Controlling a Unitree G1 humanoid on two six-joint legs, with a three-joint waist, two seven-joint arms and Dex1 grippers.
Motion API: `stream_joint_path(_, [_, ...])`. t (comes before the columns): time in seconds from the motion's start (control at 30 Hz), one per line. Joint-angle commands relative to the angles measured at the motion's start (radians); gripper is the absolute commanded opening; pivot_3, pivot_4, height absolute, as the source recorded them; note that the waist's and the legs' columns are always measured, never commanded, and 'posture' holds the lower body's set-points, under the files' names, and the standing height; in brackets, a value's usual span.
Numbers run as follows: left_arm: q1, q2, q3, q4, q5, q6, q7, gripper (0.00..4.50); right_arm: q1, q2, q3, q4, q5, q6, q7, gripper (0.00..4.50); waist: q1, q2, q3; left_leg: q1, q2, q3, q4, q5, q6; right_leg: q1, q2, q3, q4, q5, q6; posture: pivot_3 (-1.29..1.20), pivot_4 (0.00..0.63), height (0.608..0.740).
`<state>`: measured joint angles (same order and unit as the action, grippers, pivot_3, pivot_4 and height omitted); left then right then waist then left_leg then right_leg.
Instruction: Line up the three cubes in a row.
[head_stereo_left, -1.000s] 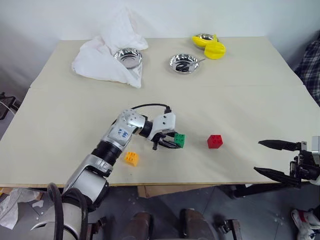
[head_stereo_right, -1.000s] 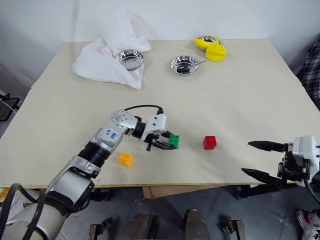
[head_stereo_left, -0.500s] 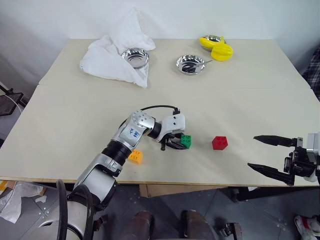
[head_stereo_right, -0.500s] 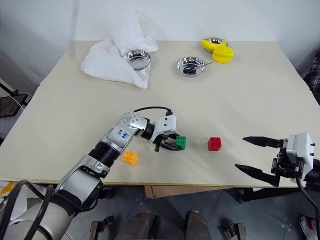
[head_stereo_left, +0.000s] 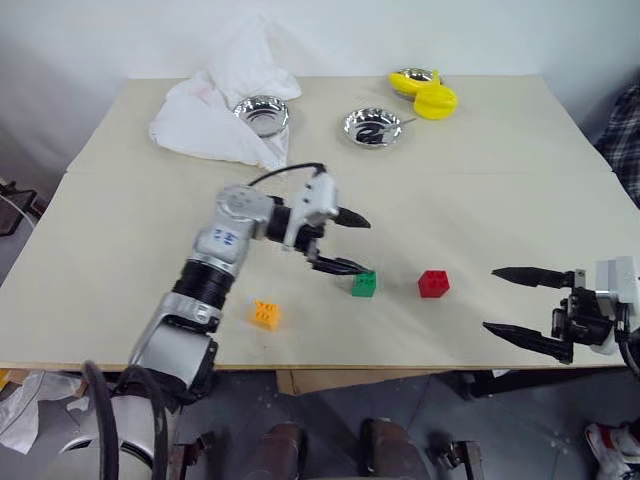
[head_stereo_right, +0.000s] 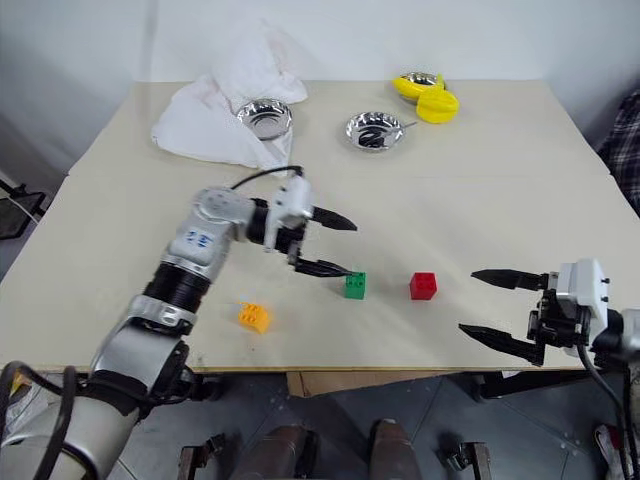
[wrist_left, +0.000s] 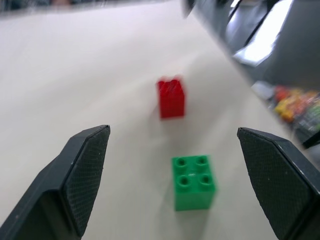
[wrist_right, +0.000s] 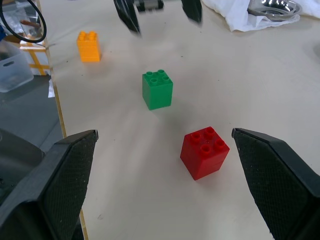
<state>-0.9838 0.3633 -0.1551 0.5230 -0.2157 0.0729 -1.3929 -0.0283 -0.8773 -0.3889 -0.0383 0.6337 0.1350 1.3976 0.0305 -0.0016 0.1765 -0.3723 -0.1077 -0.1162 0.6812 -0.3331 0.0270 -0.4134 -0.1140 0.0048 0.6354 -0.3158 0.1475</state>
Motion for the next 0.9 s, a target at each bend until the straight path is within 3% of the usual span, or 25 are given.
stream_joint_path(0.03, [0.044, 0.110, 0.120, -0.013, -0.066, -0.093, -0.048, 4.34, -0.063, 0.015, 0.030, 0.022, 0.001, -0.017, 0.017, 4.50, -0.009, 0.000, 0.000, 0.000, 0.000, 0.000, 0.000, 0.000, 0.000, 0.000, 0.000, 0.000, 0.000, 0.000, 0.000, 0.00, 0.150, 0.740])
stream_joint_path(0.2, [0.201, 0.265, 0.264, -0.065, -0.122, -0.099, -0.013, 4.43, -0.131, 0.033, 0.076, 0.045, -0.001, -0.007, 0.027, 4.50, -0.016, 0.000, 0.000, 0.001, 0.001, -0.001, -0.001, 0.000, 0.000, 0.000, 0.000, 0.000, 0.000, 0.000, 0.000, 0.00, 0.150, 0.740])
stream_joint_path(0.37, [0.715, 0.400, 0.561, -0.369, -0.212, -0.021, 0.102, 4.43, -0.209, 0.050, 0.140, 0.061, 0.001, -0.015, 0.078, 4.50, -0.037, 0.001, 0.000, 0.001, 0.001, -0.002, -0.003, -0.002, 0.001, 0.000, 0.000, 0.002, 0.002, 0.000, 0.000, 0.00, 0.150, 0.740])
stream_joint_path(0.6, [1.226, 0.350, 0.870, -0.510, -0.240, -0.035, 0.239, 4.43, -0.288, 0.045, 0.188, 0.102, -0.013, -0.061, 0.181, 4.50, -0.004, 0.001, 0.000, 0.001, 0.001, -0.006, -0.001, -0.004, 0.001, 0.005, -0.001, 0.003, -0.008, 0.000, -0.002, 0.00, 0.150, 0.740])
stream_joint_path(0.73, [1.397, 0.286, 0.899, -0.603, -0.251, -0.063, 0.255, 4.43, -0.316, 0.039, 0.229, 0.148, -0.019, -0.108, 0.217, 4.50, 0.001, 0.001, 0.000, 0.002, 0.001, -0.006, -0.002, -0.004, 0.002, 0.007, -0.002, 0.003, -0.009, 0.000, -0.002, 0.00, 0.150, 0.740])
stream_joint_path(0.9, [1.477, 0.225, 0.853, -0.780, -0.273, -0.036, 0.313, 4.43, -0.355, 0.031, 0.265, 0.188, -0.007, -0.130, 0.217, 4.50, -0.002, 0.001, 0.000, 0.001, 0.001, -0.006, -0.002, -0.004, 0.002, 0.007, -0.002, 0.003, -0.009, 0.000, -0.003, 0.00, 0.150, 0.740])
